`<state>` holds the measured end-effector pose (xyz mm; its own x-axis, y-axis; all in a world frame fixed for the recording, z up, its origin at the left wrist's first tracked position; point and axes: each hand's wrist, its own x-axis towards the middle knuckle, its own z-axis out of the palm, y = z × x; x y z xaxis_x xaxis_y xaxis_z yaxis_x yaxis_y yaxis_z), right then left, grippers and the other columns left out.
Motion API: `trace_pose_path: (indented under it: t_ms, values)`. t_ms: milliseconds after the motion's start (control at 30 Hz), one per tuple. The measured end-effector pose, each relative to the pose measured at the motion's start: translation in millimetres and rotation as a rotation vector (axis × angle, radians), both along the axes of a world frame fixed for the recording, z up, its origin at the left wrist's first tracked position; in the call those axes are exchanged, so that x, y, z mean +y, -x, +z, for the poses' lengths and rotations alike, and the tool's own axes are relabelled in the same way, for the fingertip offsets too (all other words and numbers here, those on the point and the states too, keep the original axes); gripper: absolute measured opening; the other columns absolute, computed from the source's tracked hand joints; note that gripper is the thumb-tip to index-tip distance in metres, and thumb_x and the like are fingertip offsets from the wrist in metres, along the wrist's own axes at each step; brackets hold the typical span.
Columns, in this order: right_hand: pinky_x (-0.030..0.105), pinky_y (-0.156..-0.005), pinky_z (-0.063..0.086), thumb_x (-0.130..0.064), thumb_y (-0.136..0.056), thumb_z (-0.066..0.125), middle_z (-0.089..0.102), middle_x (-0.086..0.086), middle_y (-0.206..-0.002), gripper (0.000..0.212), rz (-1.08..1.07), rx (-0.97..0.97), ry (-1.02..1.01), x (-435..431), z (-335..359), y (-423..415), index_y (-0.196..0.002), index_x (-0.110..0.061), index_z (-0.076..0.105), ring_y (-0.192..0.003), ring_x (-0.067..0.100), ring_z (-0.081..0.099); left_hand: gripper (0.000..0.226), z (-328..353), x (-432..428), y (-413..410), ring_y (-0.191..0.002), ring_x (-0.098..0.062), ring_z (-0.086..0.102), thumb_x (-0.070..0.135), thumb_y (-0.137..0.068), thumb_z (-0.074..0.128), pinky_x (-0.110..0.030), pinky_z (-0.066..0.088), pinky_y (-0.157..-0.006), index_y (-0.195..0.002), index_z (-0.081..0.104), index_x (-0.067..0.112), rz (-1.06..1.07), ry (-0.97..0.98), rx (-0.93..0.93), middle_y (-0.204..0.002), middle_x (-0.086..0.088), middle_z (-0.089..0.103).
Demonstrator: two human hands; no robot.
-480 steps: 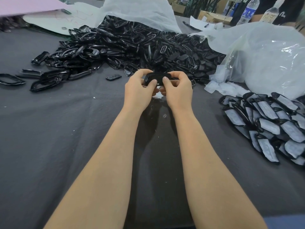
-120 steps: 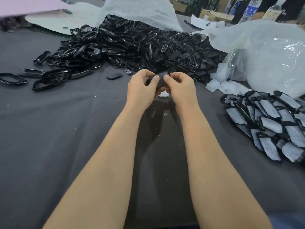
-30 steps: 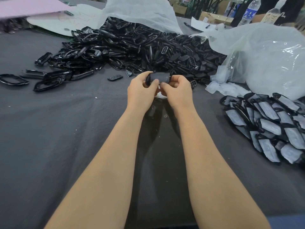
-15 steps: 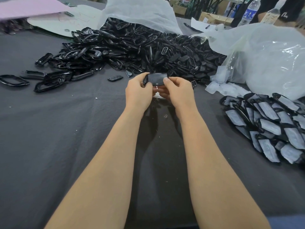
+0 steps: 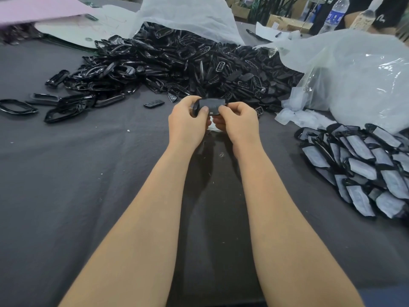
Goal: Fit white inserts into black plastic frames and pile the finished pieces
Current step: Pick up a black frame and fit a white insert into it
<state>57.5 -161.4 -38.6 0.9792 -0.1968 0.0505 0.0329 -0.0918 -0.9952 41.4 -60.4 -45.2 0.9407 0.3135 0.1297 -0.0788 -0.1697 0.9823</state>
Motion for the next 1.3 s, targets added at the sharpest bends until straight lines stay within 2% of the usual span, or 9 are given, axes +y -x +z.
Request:
trace_pose_path:
  t_ms: [233, 500, 667, 733, 867, 967, 1033, 1167, 1300]
  values:
    - [0.018, -0.063, 0.055, -0.010, -0.094, 0.057, 0.066, 0.004, -0.079, 0.014, -0.006, -0.006, -0.012, -2.7, 1.6, 1.1, -0.104, -0.001, 0.063, -0.063, 0.007, 0.065, 0.022, 0.3, 1.1, -1.6, -0.075, -0.011, 0.067, 0.011, -0.095, 0.057, -0.036, 0.058, -0.083, -0.114, 0.057, 0.022, -0.043, 0.059, 0.023, -0.081, 0.003, 0.067]
    - [0.014, -0.058, 0.052, -0.012, -0.093, 0.057, 0.063, 0.003, -0.079, 0.005, -0.023, 0.038, -0.055, -3.4, 1.4, -0.3, -0.094, -0.008, 0.060, -0.060, 0.004, 0.061, 0.033, 0.7, 0.2, -1.3, -0.075, -0.010, 0.066, 0.013, -0.095, 0.056, -0.033, 0.058, -0.081, -0.128, 0.054, 0.016, -0.081, 0.022, 0.023, -0.086, 0.001, 0.068]
    - [0.023, -0.066, 0.055, -0.017, -0.097, 0.053, 0.066, 0.003, -0.078, 0.014, -0.054, 0.005, -0.118, -1.4, 3.6, 1.0, -0.086, -0.015, 0.061, -0.067, 0.011, 0.064, 0.031, -0.9, 1.0, -3.8, -0.070, -0.007, 0.065, 0.011, -0.096, 0.056, -0.027, 0.057, -0.076, -0.127, 0.056, 0.010, -0.045, 0.083, 0.017, -0.080, 0.001, 0.068]
    - [0.028, -0.076, 0.054, -0.012, -0.095, 0.053, 0.065, 0.000, -0.078, 0.012, -0.156, -0.107, 0.020, -0.3, 4.5, 2.5, -0.085, -0.018, 0.057, -0.073, 0.014, 0.064, 0.025, -0.7, 0.7, -3.2, -0.066, -0.007, 0.063, 0.009, -0.095, 0.055, -0.029, 0.058, -0.077, -0.121, 0.056, 0.010, -0.010, 0.123, 0.001, -0.076, 0.001, 0.066]
    - [0.005, -0.071, 0.038, -0.007, -0.088, 0.058, 0.064, 0.001, -0.086, 0.007, -0.224, -0.292, 0.320, 7.1, 4.8, 9.5, -0.090, -0.012, 0.062, -0.074, 0.004, 0.053, 0.018, 0.4, -1.6, 0.5, -0.061, -0.001, 0.063, 0.008, -0.095, 0.054, -0.034, 0.058, -0.080, -0.096, 0.052, 0.026, 0.050, 0.069, -0.081, -0.075, 0.005, 0.063]
    - [0.000, -0.070, 0.034, -0.008, -0.090, 0.058, 0.063, 0.009, -0.100, 0.014, -0.216, -0.303, 0.411, 11.4, 2.7, 11.6, -0.099, -0.006, 0.068, -0.074, 0.001, 0.048, 0.016, 0.8, -4.0, 3.7, -0.059, 0.006, 0.062, 0.008, -0.095, 0.054, -0.023, 0.057, -0.071, -0.096, 0.052, 0.024, 0.054, -0.012, -0.132, -0.076, 0.007, 0.062]
    - [-0.002, -0.070, 0.033, -0.008, -0.090, 0.058, 0.063, 0.009, -0.103, 0.016, -0.225, -0.305, 0.417, 12.9, 2.8, 12.8, -0.103, -0.006, 0.069, -0.075, 0.000, 0.048, 0.013, 0.8, -5.6, 5.2, -0.066, 0.002, 0.064, 0.008, -0.096, 0.054, -0.015, 0.053, -0.067, -0.100, 0.053, 0.021, 0.052, -0.059, -0.157, -0.077, 0.008, 0.061]
    - [0.005, -0.073, 0.041, -0.012, -0.090, 0.061, 0.065, 0.004, -0.100, 0.015, -0.234, -0.216, 0.266, 16.3, 4.2, 11.4, -0.103, -0.009, 0.067, -0.085, 0.007, 0.056, 0.014, 0.5, -7.3, 7.4, -0.075, -0.007, 0.064, 0.008, -0.096, 0.055, -0.011, 0.050, -0.067, -0.109, 0.058, 0.013, 0.050, -0.165, -0.217, -0.078, 0.012, 0.059]
    - [0.011, -0.069, 0.045, -0.009, -0.088, 0.063, 0.057, -0.008, -0.081, 0.007, -0.199, -0.116, 0.000, 17.1, 6.8, 8.6, -0.090, -0.015, 0.060, -0.074, 0.001, 0.053, 0.012, 0.3, -7.8, 7.4, -0.072, -0.001, 0.063, 0.008, -0.096, 0.055, -0.013, 0.051, -0.066, -0.104, 0.057, 0.017, 0.037, -0.184, -0.251, -0.075, 0.018, 0.057]
